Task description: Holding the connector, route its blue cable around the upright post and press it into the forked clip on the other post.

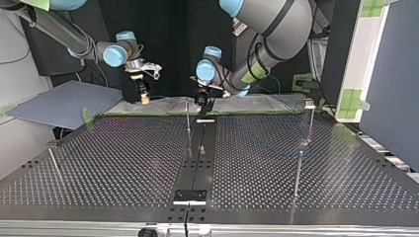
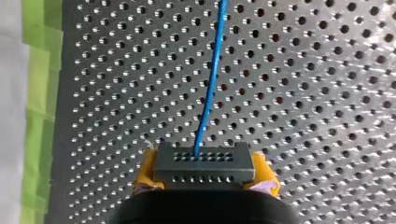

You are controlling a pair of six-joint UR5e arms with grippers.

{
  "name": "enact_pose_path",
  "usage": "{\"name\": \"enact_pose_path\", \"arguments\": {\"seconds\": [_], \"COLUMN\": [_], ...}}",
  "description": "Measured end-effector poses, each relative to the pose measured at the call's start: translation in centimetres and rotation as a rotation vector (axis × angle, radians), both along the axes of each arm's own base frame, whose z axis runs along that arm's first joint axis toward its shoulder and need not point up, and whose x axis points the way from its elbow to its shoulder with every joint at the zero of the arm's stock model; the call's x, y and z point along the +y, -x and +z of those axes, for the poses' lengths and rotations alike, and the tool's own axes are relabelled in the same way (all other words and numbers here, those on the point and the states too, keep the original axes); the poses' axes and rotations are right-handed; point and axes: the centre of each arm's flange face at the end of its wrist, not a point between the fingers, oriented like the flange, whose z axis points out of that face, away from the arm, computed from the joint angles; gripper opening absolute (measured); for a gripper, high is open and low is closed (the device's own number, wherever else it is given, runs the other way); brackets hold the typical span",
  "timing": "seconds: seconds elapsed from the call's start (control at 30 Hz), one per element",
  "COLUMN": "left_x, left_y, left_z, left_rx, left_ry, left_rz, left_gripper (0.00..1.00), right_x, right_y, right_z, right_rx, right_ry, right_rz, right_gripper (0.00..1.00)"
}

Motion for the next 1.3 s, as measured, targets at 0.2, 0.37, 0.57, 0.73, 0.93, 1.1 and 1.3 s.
{"name": "enact_pose_path", "arguments": {"seconds": [0.2,0.37,0.57,0.73,0.93,1.1,1.3], "left_x": [0.2,0.4,0.3,0.4,0.9,1.4,1.8], "left_y": [-0.2,-0.4,-0.6,-0.9,-1.6,-2.2,-2.6], "left_z": [0.0,0.0,0.1,0.2,0.3,0.4,0.4], "left_rx": [0.000,0.000,0.003,0.000,-0.003,-0.003,-0.002], "left_ry": [0.000,0.007,0.032,0.052,0.060,0.064,0.065], "left_rz": [0.003,0.005,-0.007,-0.013,-0.007,-0.002,0.003], "left_gripper": [0.00,0.00,0.00,0.00,0.00,0.00,0.00], "right_x": [-0.5,-1.3,-2.1,-2.9,-3.9,-4.5,-4.8], "right_y": [-0.2,-0.3,-0.2,-0.2,-0.3,-0.2,-0.1], "right_z": [-1.2,-1.0,-0.7,-0.3,0.3,0.7,0.8], "right_rx": [0.022,0.025,0.007,0.002,0.001,-0.002,-0.002], "right_ry": [-0.014,-0.020,-0.009,-0.002,0.005,0.012,0.014], "right_rz": [0.001,-0.001,-0.008,-0.011,-0.014,-0.017,-0.019], "right_gripper": [0.00,0.00,0.00,0.00,0.00,0.00,0.00]}}
